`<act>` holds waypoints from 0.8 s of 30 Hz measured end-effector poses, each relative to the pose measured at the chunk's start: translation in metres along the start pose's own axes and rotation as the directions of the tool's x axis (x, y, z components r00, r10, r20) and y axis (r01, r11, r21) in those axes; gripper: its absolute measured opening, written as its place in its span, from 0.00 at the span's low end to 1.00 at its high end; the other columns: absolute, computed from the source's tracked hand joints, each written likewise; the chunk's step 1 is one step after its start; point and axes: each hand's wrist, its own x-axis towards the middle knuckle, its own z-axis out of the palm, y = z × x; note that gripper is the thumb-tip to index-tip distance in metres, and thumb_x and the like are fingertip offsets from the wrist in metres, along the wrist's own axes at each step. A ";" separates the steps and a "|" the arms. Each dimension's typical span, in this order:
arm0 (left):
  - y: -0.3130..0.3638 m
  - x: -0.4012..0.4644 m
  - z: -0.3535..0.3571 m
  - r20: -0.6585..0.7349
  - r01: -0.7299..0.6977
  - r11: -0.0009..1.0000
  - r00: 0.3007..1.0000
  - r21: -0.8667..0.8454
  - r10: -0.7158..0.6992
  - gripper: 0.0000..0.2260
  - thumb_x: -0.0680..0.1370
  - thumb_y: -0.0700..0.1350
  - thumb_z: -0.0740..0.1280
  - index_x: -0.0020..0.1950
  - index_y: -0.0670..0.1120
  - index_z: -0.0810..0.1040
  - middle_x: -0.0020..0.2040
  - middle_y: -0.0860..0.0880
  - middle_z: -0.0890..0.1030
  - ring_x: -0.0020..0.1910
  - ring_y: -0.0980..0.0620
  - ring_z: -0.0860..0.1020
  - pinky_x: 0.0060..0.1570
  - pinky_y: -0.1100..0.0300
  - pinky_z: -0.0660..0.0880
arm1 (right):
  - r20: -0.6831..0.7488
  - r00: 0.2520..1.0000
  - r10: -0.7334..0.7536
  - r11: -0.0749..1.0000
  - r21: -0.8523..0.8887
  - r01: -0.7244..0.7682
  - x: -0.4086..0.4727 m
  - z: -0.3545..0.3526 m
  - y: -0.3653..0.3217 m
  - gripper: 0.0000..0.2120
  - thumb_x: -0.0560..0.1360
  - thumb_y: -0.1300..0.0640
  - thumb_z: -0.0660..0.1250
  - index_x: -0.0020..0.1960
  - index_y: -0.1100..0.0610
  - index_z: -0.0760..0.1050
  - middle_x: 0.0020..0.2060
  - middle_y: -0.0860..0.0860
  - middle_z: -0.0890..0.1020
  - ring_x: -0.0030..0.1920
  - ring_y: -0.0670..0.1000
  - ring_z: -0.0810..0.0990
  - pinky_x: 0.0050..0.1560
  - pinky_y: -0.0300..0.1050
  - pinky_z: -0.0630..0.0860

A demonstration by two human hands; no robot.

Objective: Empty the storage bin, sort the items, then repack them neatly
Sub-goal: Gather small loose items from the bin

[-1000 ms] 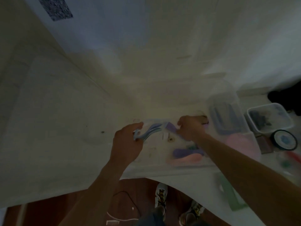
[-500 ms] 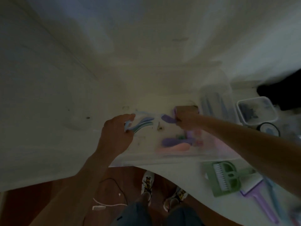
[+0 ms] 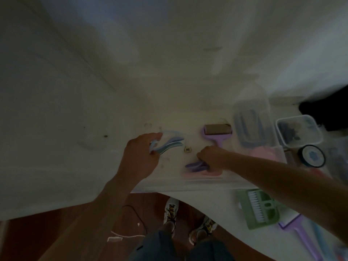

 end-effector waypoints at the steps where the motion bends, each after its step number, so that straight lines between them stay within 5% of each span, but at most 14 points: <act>1: 0.000 0.000 0.000 -0.003 -0.003 1.000 1.000 -0.002 0.003 0.22 0.74 0.34 0.69 0.67 0.45 0.78 0.64 0.48 0.80 0.61 0.49 0.79 0.65 0.54 0.74 | 0.005 1.000 0.002 1.000 0.011 -0.002 -0.003 0.000 -0.001 0.16 0.72 0.54 0.68 0.58 0.58 0.73 0.55 0.59 0.79 0.56 0.60 0.78 0.51 0.48 0.74; 9: -0.001 -0.003 -0.002 0.009 0.000 0.999 1.000 -0.038 0.000 0.23 0.73 0.33 0.68 0.67 0.45 0.78 0.64 0.47 0.80 0.61 0.49 0.79 0.64 0.50 0.76 | -0.104 0.990 0.094 0.960 0.274 -0.063 -0.031 -0.017 0.010 0.12 0.71 0.58 0.68 0.54 0.55 0.76 0.50 0.55 0.82 0.52 0.57 0.80 0.47 0.43 0.73; 14: 0.003 -0.004 -0.004 0.041 -0.029 0.999 0.999 -0.021 0.030 0.23 0.73 0.34 0.69 0.68 0.45 0.77 0.64 0.47 0.80 0.61 0.49 0.79 0.64 0.53 0.75 | -0.329 0.906 0.264 0.726 0.687 0.038 -0.083 -0.075 0.010 0.10 0.66 0.50 0.65 0.48 0.44 0.72 0.44 0.52 0.82 0.47 0.56 0.81 0.49 0.53 0.77; 17: 0.010 -0.005 -0.003 0.073 -0.046 0.998 0.996 -0.043 0.050 0.24 0.72 0.33 0.69 0.67 0.47 0.78 0.61 0.48 0.82 0.59 0.51 0.80 0.59 0.66 0.74 | -0.401 0.899 0.178 0.760 0.636 0.133 -0.096 -0.107 -0.017 0.07 0.75 0.52 0.61 0.53 0.44 0.68 0.44 0.53 0.81 0.46 0.57 0.80 0.49 0.54 0.74; 21: 0.022 -0.003 -0.005 0.106 -0.085 0.996 0.990 -0.040 0.089 0.25 0.68 0.34 0.73 0.64 0.47 0.79 0.51 0.53 0.82 0.48 0.55 0.79 0.45 0.78 0.69 | -0.333 0.943 0.018 0.859 0.488 0.156 -0.075 -0.127 -0.050 0.15 0.79 0.59 0.59 0.65 0.52 0.68 0.54 0.54 0.80 0.50 0.55 0.78 0.46 0.45 0.69; 24: 0.019 -0.001 -0.005 0.139 -0.068 0.978 0.986 -0.196 0.096 0.29 0.67 0.30 0.73 0.66 0.47 0.77 0.56 0.51 0.81 0.51 0.54 0.80 0.46 0.70 0.78 | -0.377 0.925 -0.052 0.877 0.426 0.223 -0.065 -0.123 -0.054 0.19 0.78 0.62 0.58 0.68 0.50 0.69 0.57 0.53 0.80 0.54 0.56 0.78 0.52 0.48 0.73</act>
